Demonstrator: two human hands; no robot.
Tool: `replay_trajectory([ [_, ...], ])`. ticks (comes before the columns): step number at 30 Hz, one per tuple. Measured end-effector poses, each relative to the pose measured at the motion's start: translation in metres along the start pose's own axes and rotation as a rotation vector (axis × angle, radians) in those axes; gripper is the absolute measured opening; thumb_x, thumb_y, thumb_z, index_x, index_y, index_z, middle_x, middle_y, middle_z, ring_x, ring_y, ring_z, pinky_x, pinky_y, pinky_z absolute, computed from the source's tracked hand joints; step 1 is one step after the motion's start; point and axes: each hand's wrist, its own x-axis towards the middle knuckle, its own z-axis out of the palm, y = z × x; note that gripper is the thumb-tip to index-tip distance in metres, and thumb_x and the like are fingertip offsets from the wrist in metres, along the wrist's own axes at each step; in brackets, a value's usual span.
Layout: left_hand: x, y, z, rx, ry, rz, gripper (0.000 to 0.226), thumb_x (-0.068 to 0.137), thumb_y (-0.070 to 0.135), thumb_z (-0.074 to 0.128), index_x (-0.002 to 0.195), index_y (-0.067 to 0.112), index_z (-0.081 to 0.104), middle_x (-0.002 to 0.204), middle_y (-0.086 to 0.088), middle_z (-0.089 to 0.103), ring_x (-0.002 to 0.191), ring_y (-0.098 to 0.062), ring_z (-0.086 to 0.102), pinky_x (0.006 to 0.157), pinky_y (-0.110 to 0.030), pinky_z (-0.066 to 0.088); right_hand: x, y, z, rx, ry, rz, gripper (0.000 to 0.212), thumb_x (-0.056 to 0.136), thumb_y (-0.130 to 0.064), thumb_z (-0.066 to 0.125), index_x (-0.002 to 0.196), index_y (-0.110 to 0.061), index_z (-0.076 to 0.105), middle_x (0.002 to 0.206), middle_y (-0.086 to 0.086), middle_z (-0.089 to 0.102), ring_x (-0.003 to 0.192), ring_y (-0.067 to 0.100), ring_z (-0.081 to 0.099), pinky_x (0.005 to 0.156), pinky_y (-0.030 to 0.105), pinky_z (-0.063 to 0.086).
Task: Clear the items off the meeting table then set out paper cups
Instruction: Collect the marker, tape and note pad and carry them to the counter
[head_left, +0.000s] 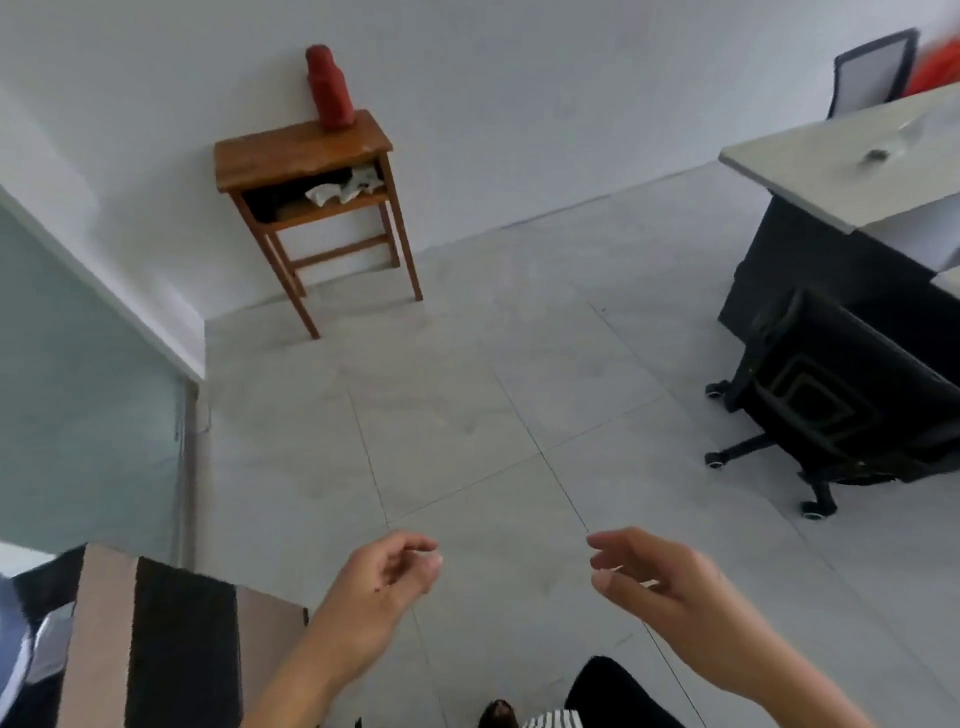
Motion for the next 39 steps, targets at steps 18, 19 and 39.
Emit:
replay_trajectory([
  [18,0.392,0.214,-0.060,0.149,-0.068,0.089,0.017,0.086,0.037,0.067,0.102,0.030,0.066,0.084,0.003,0.068,0.083,-0.002,0.066,0.081,-0.020,0.050,0.404,-0.078,-0.178,-0.110,-0.034,0.052,0.027,0.086,-0.049,0.060,0.113,-0.045,0.057,0.104,-0.020,0.066,0.094,-0.008,0.063,0.084,0.020,0.054],
  [19,0.409,0.221,-0.065,0.126,-0.063,0.083,0.016,0.087,0.037,0.067,0.102,0.031,0.067,0.088,0.000,0.069,0.085,-0.003,0.067,0.083,-0.021,0.051,0.427,-0.088,-0.188,-0.098,-0.039,0.041,0.026,0.087,-0.048,0.061,0.112,-0.044,0.057,0.103,-0.019,0.066,0.094,-0.008,0.063,0.084,0.020,0.054],
  [39,0.910,0.493,-0.133,0.388,-0.318,0.212,0.014,0.089,0.037,0.064,0.101,0.030,0.066,0.091,0.002,0.069,0.089,-0.008,0.065,0.084,-0.026,0.052,0.814,-0.156,-0.398,0.135,0.288,0.264,0.027,0.087,-0.041,0.064,0.114,-0.040,0.060,0.102,-0.016,0.070,0.090,-0.007,0.065,0.083,0.017,0.051],
])
